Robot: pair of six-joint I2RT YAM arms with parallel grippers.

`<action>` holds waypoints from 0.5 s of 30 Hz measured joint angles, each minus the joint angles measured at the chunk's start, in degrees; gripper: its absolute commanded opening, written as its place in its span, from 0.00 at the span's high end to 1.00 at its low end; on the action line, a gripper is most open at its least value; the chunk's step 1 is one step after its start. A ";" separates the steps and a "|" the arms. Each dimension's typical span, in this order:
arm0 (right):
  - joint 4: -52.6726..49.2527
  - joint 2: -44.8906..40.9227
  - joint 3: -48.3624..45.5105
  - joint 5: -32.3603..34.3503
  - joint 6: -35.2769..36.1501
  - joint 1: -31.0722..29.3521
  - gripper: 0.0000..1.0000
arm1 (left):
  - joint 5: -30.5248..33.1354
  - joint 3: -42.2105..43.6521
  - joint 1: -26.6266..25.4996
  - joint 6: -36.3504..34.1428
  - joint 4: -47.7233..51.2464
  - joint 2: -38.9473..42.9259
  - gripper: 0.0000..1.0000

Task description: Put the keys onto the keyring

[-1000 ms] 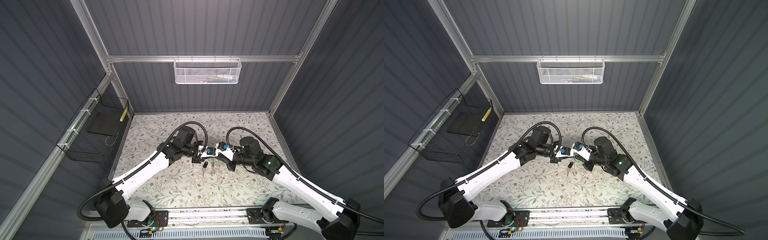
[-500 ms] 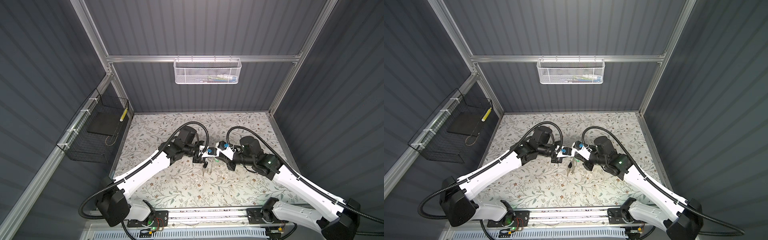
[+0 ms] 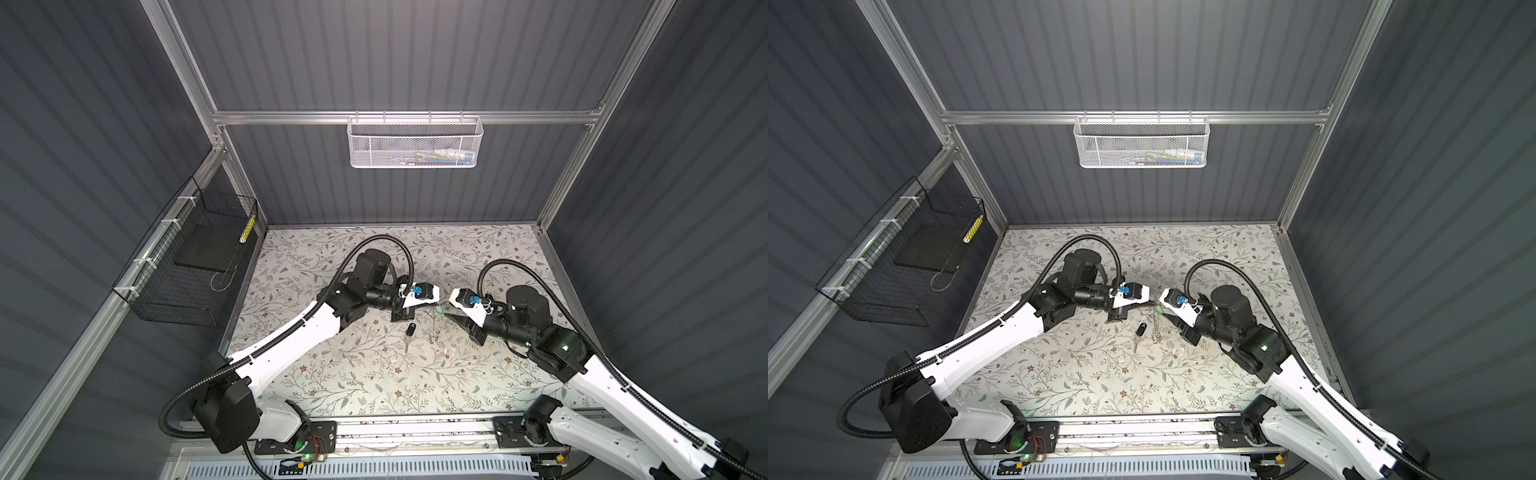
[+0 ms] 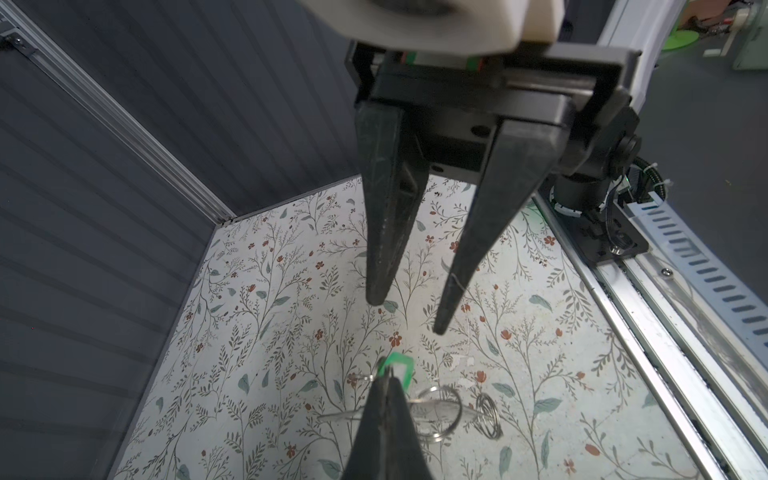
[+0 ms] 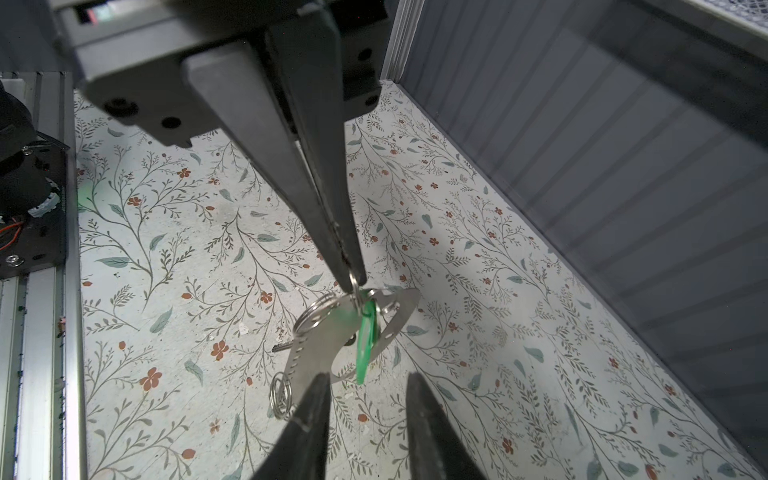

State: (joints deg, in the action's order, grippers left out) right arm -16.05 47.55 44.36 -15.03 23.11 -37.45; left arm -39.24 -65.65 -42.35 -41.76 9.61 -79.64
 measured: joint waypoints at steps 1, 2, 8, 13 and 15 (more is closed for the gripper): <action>0.33 0.02 -0.28 -0.17 -0.11 0.02 0.63 | -0.63 0.48 0.07 0.83 -1.31 0.02 1.00; 0.63 0.20 -0.50 -0.24 -0.15 0.02 0.63 | -1.18 0.87 0.09 1.51 -2.32 0.02 1.00; 3.02 2.01 -0.59 -0.83 -0.59 0.02 0.64 | -3.89 3.21 0.17 4.98 -7.69 0.52 1.00; 5.03 3.93 -0.57 -0.79 -1.29 0.09 0.67 | -5.42 4.24 0.17 6.49 -10.88 1.44 1.00; 5.29 4.90 -0.55 -0.66 -1.55 0.13 0.73 | -5.60 4.46 0.17 6.78 -11.54 1.73 1.00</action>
State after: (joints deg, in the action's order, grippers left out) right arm -10.76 52.45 43.81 -15.68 21.56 -37.32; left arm -44.84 -61.19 -42.17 -34.98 -1.93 -77.91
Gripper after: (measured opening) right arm 0.314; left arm 0.046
